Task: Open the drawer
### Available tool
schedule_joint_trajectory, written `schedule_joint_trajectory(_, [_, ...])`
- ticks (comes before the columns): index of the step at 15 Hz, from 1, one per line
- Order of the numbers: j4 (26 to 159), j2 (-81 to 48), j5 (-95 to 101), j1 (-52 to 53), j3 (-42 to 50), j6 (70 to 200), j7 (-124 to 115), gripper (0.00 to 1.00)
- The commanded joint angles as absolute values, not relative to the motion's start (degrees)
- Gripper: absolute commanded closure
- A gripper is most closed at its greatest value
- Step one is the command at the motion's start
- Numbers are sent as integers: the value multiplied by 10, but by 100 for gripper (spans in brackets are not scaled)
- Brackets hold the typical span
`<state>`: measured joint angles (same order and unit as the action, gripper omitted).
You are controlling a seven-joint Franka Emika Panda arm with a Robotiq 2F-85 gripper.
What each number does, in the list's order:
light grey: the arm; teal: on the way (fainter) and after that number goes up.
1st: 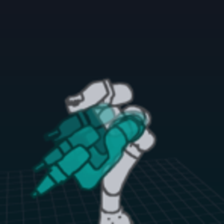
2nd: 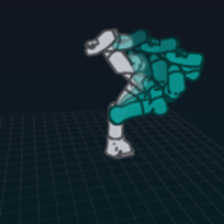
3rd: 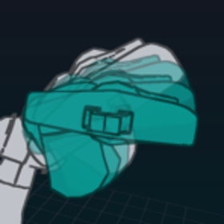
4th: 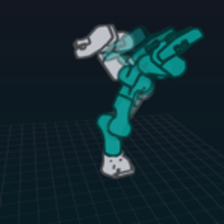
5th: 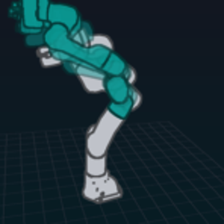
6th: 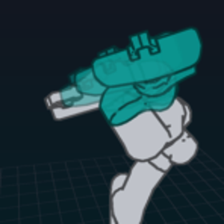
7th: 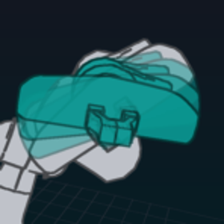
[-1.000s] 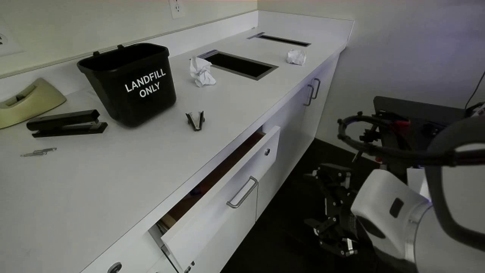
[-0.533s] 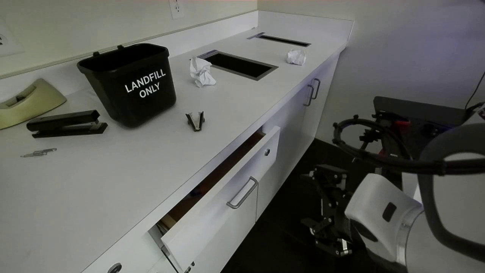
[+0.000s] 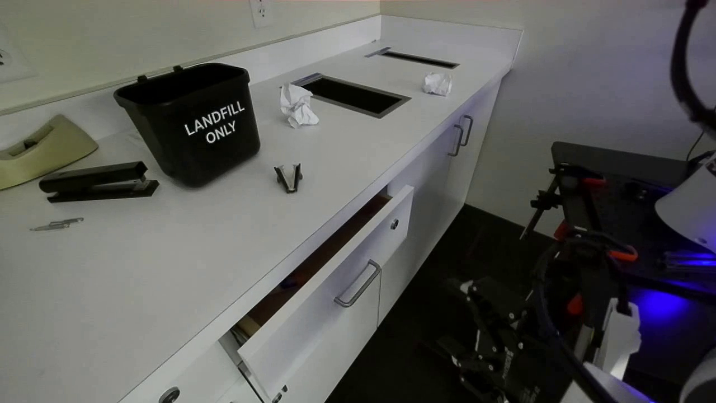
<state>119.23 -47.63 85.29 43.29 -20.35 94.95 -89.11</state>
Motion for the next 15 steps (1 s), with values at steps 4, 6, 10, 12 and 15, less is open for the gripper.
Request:
schedule_joint_trajectory(4, [1118, -574, 939, 455, -172, 897, -883, 0])
schedule_joint_trajectory(6, [1097, -600, 960, 455, -161, 873, -876, 0])
schedule_joint_trajectory(10, [1044, -655, 980, 452, -150, 819, -853, 0])
schedule_joint_trajectory(12, [1013, -681, 983, 451, -147, 797, -834, 0])
schedule_joint_trajectory(15, [967, -716, 983, 452, -145, 767, -801, 0])
